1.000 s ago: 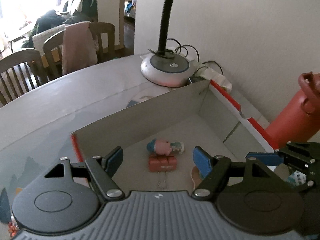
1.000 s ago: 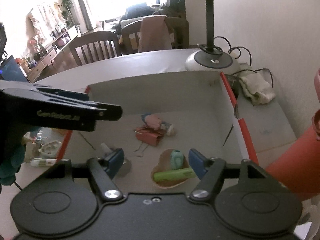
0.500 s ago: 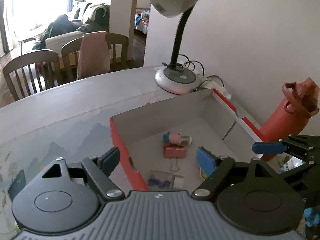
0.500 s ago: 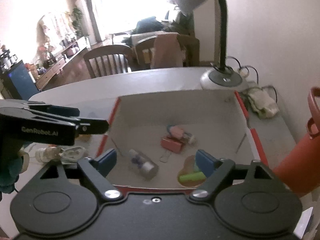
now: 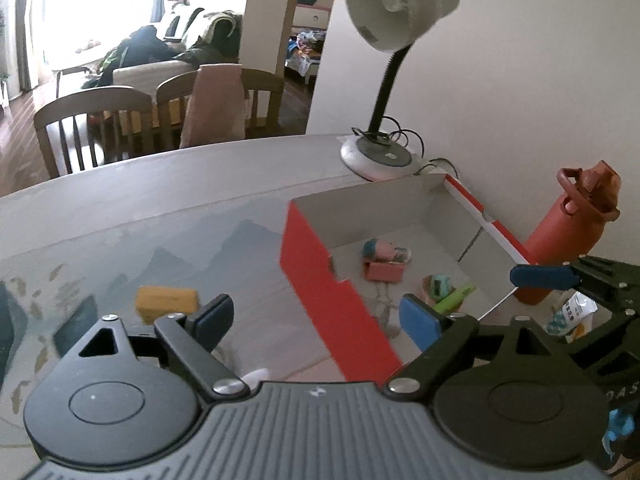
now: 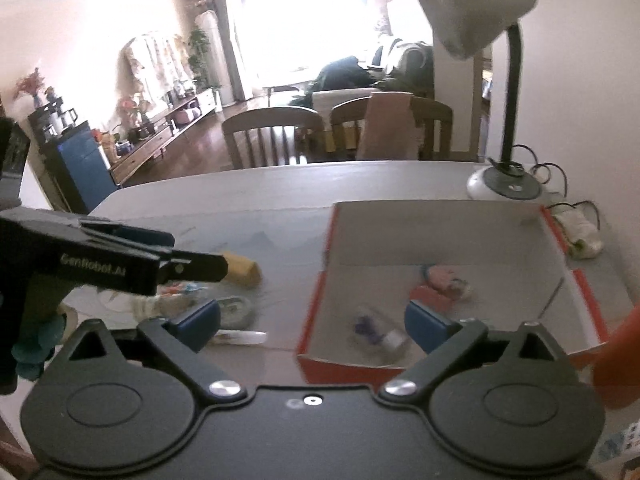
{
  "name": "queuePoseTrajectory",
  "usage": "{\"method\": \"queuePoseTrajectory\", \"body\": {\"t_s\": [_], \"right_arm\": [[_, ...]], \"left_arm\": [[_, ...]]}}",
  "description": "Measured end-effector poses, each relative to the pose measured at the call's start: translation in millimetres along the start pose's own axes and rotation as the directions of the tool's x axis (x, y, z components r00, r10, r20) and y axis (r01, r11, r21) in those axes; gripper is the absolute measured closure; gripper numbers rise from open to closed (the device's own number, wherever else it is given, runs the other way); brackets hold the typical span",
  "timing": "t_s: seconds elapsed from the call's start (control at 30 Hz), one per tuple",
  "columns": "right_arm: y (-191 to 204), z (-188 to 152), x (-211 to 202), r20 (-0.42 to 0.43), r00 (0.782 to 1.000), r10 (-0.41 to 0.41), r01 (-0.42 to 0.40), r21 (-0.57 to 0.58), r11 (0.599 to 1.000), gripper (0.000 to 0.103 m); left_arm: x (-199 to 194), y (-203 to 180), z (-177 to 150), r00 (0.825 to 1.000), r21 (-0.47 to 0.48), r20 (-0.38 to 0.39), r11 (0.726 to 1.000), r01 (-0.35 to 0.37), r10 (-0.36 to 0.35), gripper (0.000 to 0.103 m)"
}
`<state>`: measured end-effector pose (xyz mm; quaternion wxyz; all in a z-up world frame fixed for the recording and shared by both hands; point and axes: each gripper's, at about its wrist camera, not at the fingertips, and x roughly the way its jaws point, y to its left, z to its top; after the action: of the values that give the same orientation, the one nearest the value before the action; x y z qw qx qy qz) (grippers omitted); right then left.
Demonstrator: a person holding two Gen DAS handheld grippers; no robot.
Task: Organize rigid objects
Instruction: 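Withdraw both tools from the box toward the remaining items, then grasp the green-capped jar with the left tool while the right tool grasps the white marker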
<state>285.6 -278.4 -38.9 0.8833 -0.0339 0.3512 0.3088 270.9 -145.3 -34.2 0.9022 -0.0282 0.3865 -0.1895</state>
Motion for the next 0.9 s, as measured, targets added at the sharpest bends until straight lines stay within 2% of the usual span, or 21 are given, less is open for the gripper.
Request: {"method": "queuePoseTrajectory", "body": {"t_s": [0.2, 0.27, 0.3, 0.53, 0.73, 0.9], "right_arm": [[37.0, -5.0, 15.1, -0.020, 1.000, 0.016, -0.016, -0.023, 1.000, 0.004], [47.8, -7.7, 19.4, -0.031, 0.999, 0.020, -0.021, -0.027, 0.999, 0.004], [53.0, -9.0, 21.9, -0.035, 0.999, 0.023, -0.024, -0.028, 0.999, 0.004], [84.7, -16.6, 44.1, -0.062, 0.998, 0.001, -0.004, -0.056, 0.998, 0.004], [97.1, -21.1, 71.3, -0.089, 0.993, -0.072, 0.070, -0.025, 0.997, 0.004], [97.6, -28.3, 101.1, -0.138, 0.982, -0.130, 0.133, 0.015, 0.991, 0.005]], "left_arm": [[-15.8, 33.6, -10.9, 1.000, -0.016, 0.009, 1.000, -0.026, 0.026, 0.012], [-19.7, 46.6, -14.0, 0.999, -0.025, 0.013, 0.999, -0.044, 0.044, 0.007], [-20.8, 52.4, -15.1, 0.998, -0.029, 0.016, 0.998, -0.053, 0.054, 0.000], [-25.3, 97.8, -25.6, 0.993, -0.093, 0.023, 0.990, -0.109, 0.112, 0.000], [-8.7, 134.6, -40.0, 0.982, -0.173, -0.042, 0.967, -0.189, 0.184, 0.000], [9.8, 156.9, -56.7, 0.964, -0.216, -0.103, 0.941, -0.261, 0.244, 0.000]]}}
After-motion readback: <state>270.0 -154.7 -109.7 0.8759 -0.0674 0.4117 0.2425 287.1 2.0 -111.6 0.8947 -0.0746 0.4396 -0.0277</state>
